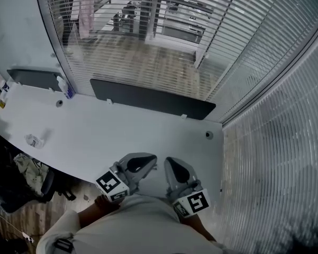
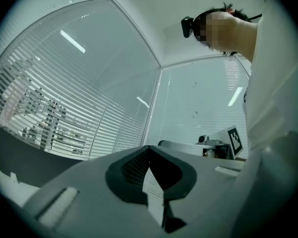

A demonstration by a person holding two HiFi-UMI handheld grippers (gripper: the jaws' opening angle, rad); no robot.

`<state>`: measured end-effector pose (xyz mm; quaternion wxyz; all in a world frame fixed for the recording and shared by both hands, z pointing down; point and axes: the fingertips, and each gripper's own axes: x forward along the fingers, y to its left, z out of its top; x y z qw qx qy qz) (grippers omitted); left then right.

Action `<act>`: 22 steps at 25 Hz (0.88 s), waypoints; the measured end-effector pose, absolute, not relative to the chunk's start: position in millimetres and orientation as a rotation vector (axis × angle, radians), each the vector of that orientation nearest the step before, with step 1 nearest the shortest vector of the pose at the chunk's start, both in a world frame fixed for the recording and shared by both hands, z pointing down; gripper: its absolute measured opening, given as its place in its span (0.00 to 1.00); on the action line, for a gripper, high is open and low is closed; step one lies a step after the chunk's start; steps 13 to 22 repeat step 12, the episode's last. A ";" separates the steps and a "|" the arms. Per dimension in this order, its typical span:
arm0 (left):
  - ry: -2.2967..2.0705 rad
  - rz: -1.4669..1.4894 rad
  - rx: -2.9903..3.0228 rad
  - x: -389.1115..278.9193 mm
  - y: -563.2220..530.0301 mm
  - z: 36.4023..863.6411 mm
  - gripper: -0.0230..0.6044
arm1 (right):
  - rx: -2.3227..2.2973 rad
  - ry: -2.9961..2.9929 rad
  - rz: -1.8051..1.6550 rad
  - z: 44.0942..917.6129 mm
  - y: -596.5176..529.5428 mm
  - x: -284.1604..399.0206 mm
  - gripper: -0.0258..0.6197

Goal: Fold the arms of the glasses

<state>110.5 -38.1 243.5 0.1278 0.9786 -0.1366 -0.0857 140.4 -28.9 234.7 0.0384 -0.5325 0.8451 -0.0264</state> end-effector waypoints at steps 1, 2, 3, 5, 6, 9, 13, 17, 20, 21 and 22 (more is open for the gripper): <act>-0.398 -0.250 2.848 110.2 -38.6 242.7 0.04 | -1.632 2.592 -0.081 233.8 -29.3 140.3 0.04; -0.402 -0.251 2.846 109.6 -39.4 241.6 0.04 | -1.631 2.593 -0.079 233.0 -29.6 140.0 0.04; -0.408 -0.252 2.841 108.8 -40.4 240.9 0.04 | -1.630 2.594 -0.078 232.2 -29.9 139.5 0.04; -0.422 -0.254 2.833 106.9 -42.1 240.2 0.04 | -1.626 2.596 -0.079 230.7 -30.4 138.5 0.04; -0.429 -0.255 2.830 106.4 -42.4 239.9 0.04 | -1.624 2.598 -0.081 230.6 -30.3 138.5 0.04; -0.439 -0.255 2.826 106.6 -41.0 240.8 0.04 | -1.619 2.603 -0.089 232.5 -28.9 140.3 0.04; -0.442 -0.254 2.824 108.0 -38.8 243.1 0.04 | -1.614 2.600 -0.091 235.1 -27.0 142.7 0.04; -0.442 -0.254 2.824 108.0 -38.8 243.1 0.04 | -1.614 2.600 -0.091 235.1 -27.0 142.7 0.04; -0.442 -0.254 2.824 108.0 -38.8 243.1 0.04 | -1.614 2.600 -0.091 235.1 -27.0 142.7 0.04; -0.442 -0.254 2.824 108.0 -38.8 243.1 0.04 | -1.614 2.600 -0.091 235.1 -27.0 142.7 0.04; -0.442 -0.254 2.824 108.0 -38.8 243.1 0.04 | -1.614 2.600 -0.091 235.1 -27.0 142.7 0.04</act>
